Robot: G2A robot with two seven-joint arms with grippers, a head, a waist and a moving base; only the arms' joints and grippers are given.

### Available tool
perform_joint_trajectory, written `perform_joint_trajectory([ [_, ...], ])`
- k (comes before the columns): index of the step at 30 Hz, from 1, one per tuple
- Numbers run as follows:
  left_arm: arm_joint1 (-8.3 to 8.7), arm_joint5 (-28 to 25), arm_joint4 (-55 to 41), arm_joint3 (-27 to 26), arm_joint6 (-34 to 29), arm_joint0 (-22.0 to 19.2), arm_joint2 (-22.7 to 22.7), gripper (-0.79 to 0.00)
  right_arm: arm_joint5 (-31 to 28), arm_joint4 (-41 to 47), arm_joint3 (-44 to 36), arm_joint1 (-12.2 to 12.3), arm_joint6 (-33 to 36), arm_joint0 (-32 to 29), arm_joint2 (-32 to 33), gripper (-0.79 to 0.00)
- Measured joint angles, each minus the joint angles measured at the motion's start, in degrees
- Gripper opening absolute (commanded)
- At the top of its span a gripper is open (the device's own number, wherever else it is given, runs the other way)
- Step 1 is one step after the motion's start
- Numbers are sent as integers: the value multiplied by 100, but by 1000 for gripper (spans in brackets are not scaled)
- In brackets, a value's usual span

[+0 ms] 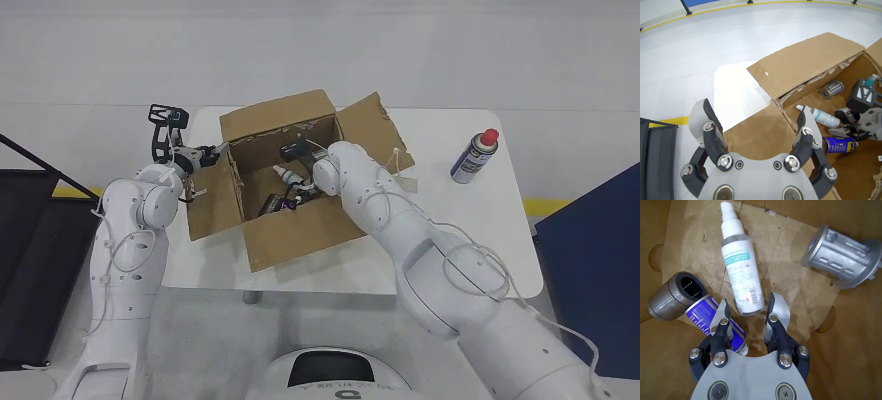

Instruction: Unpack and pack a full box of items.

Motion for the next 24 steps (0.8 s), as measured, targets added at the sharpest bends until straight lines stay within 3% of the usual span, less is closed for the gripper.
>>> perform_joint_trajectory([
  [17, 0, 0, 0, 0, 0, 0, 0, 0, 167, -159, 190, -178, -210, -50, -87, -468],
  [19, 0, 0, 0, 0, 0, 0, 0, 0, 193, -197, 197, -204, -191, -57, -109, -514],
  [20, 0, 0, 0, 0, 0, 0, 0, 0, 201, -215, 200, -215, -178, -59, -119, -597],
  [21, 0, 0, 0, 0, 0, 0, 0, 0, 204, -234, 206, -229, -157, -59, -130, -751],
  [24, 0, 0, 0, 0, 0, 0, 0, 0, 207, -258, 227, -257, -124, -39, -141, -785],
])
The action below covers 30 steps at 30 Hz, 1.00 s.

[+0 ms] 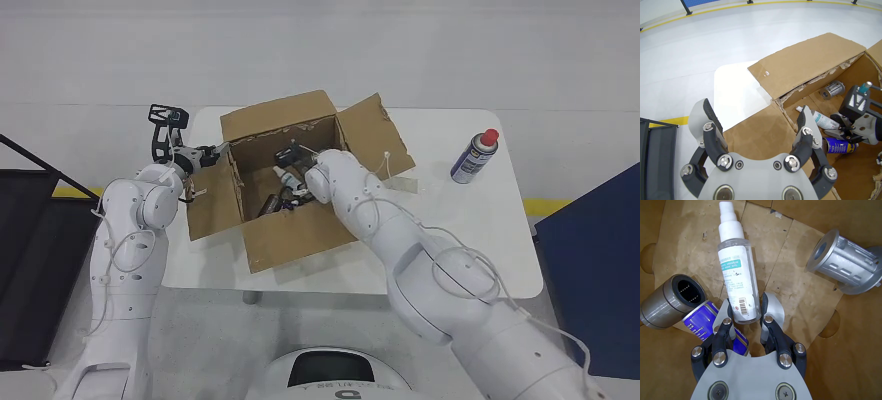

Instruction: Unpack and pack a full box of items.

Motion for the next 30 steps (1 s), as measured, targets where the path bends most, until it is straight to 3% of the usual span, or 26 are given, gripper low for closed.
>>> perform_joint_trajectory([
  [16, 0, 0, 0, 0, 0, 0, 0, 0, -407, 389, 25, 73, 26, 300, 266, -785],
  [30, 0, 0, 0, 0, 0, 0, 0, 0, -1850, 683, -306, 557, -755, 335, 661, -785],
])
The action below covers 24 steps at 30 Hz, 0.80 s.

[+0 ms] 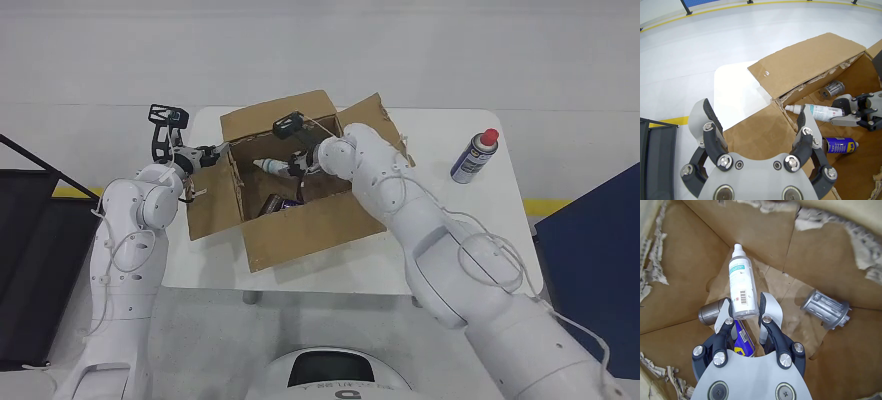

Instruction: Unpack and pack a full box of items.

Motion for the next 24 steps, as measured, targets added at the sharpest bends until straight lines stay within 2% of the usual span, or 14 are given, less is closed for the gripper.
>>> perform_joint_trajectory([
  [5, 0, 0, 0, 0, 0, 0, 0, 0, -123, -87, -386, 242, -269, -201, 128, -785],
  [11, 0, 0, 0, 0, 0, 0, 0, 0, 133, -320, -1439, 634, -221, -699, 403, -785],
  [14, 0, 0, 0, 0, 0, 0, 0, 0, 412, -522, -2363, 891, 24, -1142, 665, -785],
  [18, 0, 0, 0, 0, 0, 0, 0, 0, 798, -949, -4205, 1287, 707, -2098, 1200, -785],
  [24, 0, 0, 0, 0, 0, 0, 0, 0, 637, -1177, -6891, 1715, 1604, -3664, 2122, -785],
])
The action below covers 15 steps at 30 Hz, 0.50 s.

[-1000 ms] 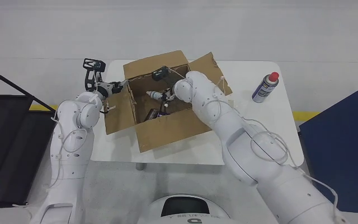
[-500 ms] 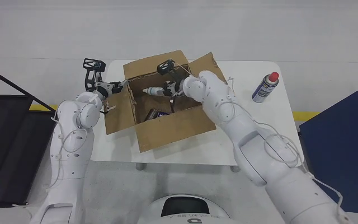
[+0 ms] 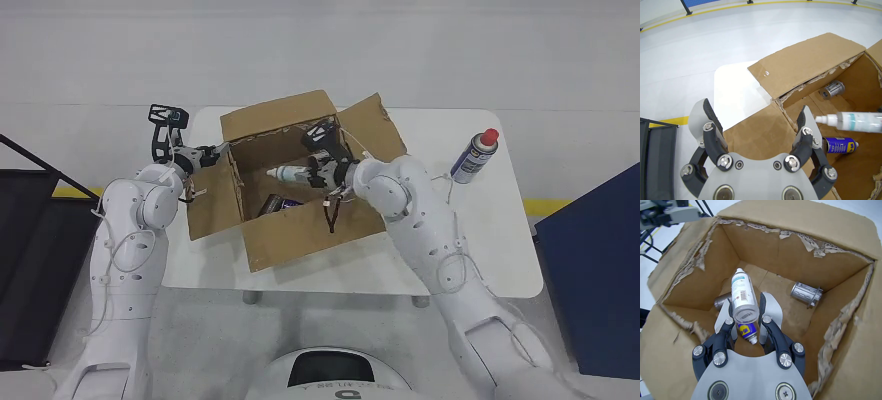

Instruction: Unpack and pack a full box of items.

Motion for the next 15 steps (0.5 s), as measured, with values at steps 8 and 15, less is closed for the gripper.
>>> perform_joint_trajectory([
  [8, 0, 0, 0, 0, 0, 0, 0, 0, 139, 208, -1013, 116, -481, -679, 373, -785],
  [15, 0, 0, 0, 0, 0, 0, 0, 0, 377, 593, -736, 124, -671, -440, 423, -785],
])
